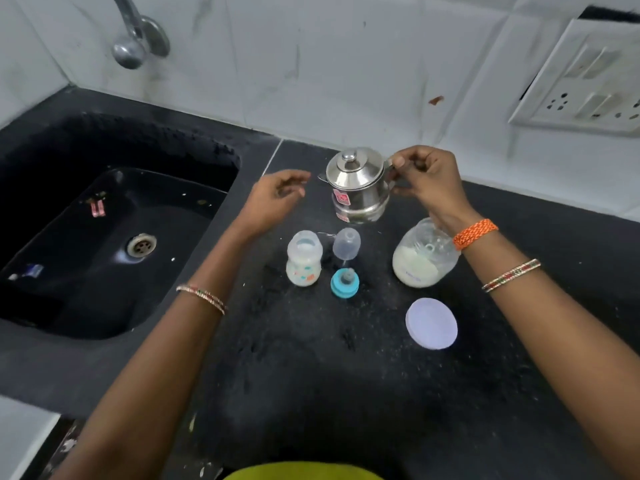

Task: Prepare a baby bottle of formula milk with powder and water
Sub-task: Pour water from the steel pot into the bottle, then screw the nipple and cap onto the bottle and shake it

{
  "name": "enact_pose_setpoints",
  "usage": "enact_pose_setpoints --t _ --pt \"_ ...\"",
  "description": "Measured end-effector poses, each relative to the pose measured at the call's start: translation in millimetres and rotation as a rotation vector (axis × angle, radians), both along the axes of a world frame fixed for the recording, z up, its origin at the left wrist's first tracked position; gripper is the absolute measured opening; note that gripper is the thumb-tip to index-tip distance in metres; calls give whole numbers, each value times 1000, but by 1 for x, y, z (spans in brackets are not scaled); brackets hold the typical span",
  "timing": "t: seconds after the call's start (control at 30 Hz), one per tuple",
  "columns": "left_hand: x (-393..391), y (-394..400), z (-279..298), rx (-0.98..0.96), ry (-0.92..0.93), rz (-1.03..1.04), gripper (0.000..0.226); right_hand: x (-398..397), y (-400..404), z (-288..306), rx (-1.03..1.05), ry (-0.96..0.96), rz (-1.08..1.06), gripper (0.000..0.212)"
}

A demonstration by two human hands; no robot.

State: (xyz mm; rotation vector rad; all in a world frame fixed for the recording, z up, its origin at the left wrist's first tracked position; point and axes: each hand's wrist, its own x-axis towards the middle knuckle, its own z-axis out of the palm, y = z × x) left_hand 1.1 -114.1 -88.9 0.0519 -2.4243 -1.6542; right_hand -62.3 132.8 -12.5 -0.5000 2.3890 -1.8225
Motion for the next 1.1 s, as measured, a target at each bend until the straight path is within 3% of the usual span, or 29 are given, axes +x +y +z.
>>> enact_pose_setpoints --t 0.1,0.2,0.37,0.7,0.8,0.9,1.0,1.1 --pt "-45 10 17 -25 -48 -170 26 -33 -12 -8 -66 -74 -6 14" --pt "-86 5 9 123 -59 -135 22 -68 -19 -20 -97 -140 17 15" --pt "-132 2 -21 195 -157 -85 23 -113 -24 -49 -14 -205 68 15" --pt "-150 3 -29 89 -211 -83 27 -134 -22 -65 48 -340 60 17" --pt "-139 6 -14 -6 -256 -162 37 -125 -23 -50 238 -241 9 7" --pt "-119 6 1 -22 -232 -48 48 -105 -20 -26 447 84 -61 24" --pt "-75 7 12 171 -136 65 47 -61 -18 -1 378 316 -108 20" --pt "-9 7 2 305 -31 182 55 -1 -17 2 274 373 -110 17"
